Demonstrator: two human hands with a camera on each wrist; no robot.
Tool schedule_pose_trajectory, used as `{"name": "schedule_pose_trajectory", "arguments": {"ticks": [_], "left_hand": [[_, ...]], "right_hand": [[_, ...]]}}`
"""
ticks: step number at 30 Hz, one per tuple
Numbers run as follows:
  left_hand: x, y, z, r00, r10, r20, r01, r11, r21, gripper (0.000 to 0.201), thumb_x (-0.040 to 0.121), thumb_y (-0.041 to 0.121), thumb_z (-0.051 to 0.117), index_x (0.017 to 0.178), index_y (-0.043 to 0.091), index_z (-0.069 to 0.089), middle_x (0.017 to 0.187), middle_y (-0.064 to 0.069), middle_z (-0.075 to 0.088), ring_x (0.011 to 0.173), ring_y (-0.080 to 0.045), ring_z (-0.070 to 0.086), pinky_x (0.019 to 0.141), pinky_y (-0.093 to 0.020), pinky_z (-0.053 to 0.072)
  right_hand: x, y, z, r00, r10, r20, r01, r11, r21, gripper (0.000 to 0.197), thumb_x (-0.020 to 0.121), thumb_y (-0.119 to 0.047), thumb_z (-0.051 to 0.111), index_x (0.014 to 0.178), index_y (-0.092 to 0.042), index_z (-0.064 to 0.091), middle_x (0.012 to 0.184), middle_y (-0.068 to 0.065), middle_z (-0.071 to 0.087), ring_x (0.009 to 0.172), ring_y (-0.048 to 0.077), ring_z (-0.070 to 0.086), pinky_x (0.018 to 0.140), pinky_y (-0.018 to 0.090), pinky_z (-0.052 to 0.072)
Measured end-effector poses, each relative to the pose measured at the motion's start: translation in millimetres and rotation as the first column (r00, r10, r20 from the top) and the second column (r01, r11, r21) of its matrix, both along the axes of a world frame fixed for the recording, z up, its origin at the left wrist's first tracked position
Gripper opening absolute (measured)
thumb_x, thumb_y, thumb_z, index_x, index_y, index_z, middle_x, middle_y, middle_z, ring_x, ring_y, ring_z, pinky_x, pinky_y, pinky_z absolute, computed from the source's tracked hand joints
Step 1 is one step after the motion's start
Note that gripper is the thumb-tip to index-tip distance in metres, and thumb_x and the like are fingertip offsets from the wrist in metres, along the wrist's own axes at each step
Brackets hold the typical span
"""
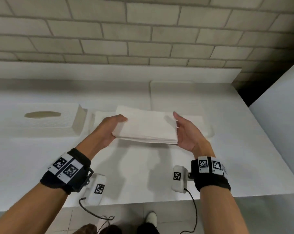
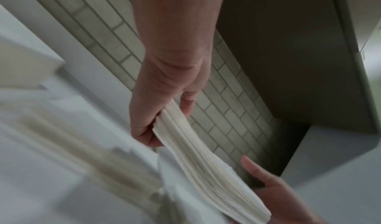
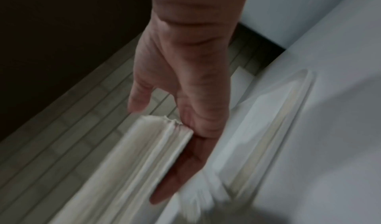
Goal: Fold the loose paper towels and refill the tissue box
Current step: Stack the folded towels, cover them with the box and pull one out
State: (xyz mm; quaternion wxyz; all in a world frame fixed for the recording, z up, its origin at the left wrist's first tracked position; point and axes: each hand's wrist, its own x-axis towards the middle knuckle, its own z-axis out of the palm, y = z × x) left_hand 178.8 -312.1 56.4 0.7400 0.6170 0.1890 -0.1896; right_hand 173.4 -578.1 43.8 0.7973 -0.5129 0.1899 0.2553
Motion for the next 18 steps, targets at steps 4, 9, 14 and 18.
{"name": "schedule_pose_trajectory", "arguments": {"ticks": [4,9,14,18], "left_hand": [[-27.6,49.1,-28.0,0.994,-0.085,-0.062,0.089,0.995,0.048,0.034,0.091,0.008,0.054,0.124,0.002,0.06,0.123,-0.012,0.067,0.115,-0.03,0.061,0.105,-0.042,0.043],[-52.0,89.5,-54.4,0.983,-0.176,0.058,0.162,0.968,0.191,0.039,0.088,-0.003,0.057,0.12,0.019,0.059,0.125,-0.002,0.067,0.116,-0.021,0.062,0.101,-0.036,0.046],[-62.3,97.3,-73.8,0.962,-0.201,0.185,0.127,0.929,0.349,0.05,0.09,0.002,0.062,0.133,0.019,0.045,0.123,0.0,0.062,0.117,-0.022,0.057,0.094,-0.029,0.046],[-63.7,106.7,-83.7,0.923,-0.308,0.23,0.177,0.871,0.457,0.047,0.09,0.02,0.062,0.13,0.037,0.044,0.127,-0.001,0.061,0.11,-0.027,0.059,0.099,-0.042,0.046]], "right_hand": [[-9.5,53.1,-30.1,0.984,0.172,0.042,-0.158,0.959,-0.234,0.038,0.091,-0.003,0.058,0.129,-0.001,0.057,0.12,0.014,0.069,0.11,0.029,0.066,0.089,0.037,0.056],[-24.4,77.3,-48.5,0.951,0.261,0.167,-0.178,0.902,-0.393,0.036,0.085,0.007,0.057,0.109,-0.019,0.064,0.11,0.007,0.071,0.103,0.024,0.067,0.094,0.036,0.052],[-34.9,85.5,-58.0,0.918,0.255,0.302,-0.111,0.899,-0.423,0.038,0.075,0.004,0.061,0.102,-0.022,0.065,0.084,-0.005,0.067,0.079,0.014,0.059,0.068,0.029,0.042],[-43.8,83.1,-68.3,0.908,0.276,0.315,-0.118,0.89,-0.441,0.041,0.082,0.008,0.062,0.117,-0.012,0.06,0.105,0.008,0.071,0.092,0.017,0.066,0.079,0.03,0.051]]}}
